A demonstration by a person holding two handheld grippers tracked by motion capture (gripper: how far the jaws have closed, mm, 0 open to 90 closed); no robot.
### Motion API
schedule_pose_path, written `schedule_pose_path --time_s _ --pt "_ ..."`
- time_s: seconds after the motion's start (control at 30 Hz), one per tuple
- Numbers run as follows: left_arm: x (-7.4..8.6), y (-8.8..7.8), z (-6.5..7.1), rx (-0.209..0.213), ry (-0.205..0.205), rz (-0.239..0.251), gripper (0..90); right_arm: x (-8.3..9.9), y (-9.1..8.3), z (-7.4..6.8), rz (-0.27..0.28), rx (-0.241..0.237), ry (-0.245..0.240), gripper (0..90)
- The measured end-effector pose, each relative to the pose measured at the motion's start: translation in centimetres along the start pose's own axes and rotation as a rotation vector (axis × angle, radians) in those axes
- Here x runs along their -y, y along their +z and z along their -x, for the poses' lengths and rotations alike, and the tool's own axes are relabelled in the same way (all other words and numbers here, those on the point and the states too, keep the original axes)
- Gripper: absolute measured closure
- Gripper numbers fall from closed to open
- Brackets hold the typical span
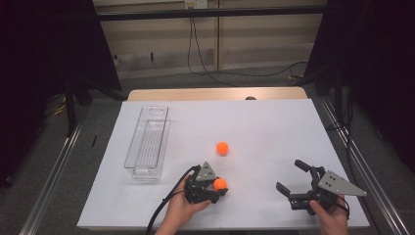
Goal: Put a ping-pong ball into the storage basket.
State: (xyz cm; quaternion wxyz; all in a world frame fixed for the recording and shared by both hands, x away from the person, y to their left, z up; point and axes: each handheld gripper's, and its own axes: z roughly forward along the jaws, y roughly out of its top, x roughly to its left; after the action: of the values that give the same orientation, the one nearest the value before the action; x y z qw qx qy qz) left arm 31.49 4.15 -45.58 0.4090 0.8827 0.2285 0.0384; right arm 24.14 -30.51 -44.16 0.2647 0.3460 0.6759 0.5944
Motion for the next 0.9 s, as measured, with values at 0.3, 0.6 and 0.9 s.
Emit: schedule_pose_path --time_s 0.3,0.6,0.9 --pt "-0.01 -0.13 -0.03 0.005 0.001 -0.001 50.7 0.00 0.00 0.00 0.000 0.000 0.000 1.1" --pt "-0.08 -0.44 -0.16 0.007 -0.003 0.010 50.7 0.00 0.04 -0.01 -0.001 0.000 0.000 1.1" --pt "-0.14 -0.75 -0.37 0.005 -0.023 0.029 50.7 0.00 0.08 -0.06 -0.002 -0.002 -0.001 1.1"
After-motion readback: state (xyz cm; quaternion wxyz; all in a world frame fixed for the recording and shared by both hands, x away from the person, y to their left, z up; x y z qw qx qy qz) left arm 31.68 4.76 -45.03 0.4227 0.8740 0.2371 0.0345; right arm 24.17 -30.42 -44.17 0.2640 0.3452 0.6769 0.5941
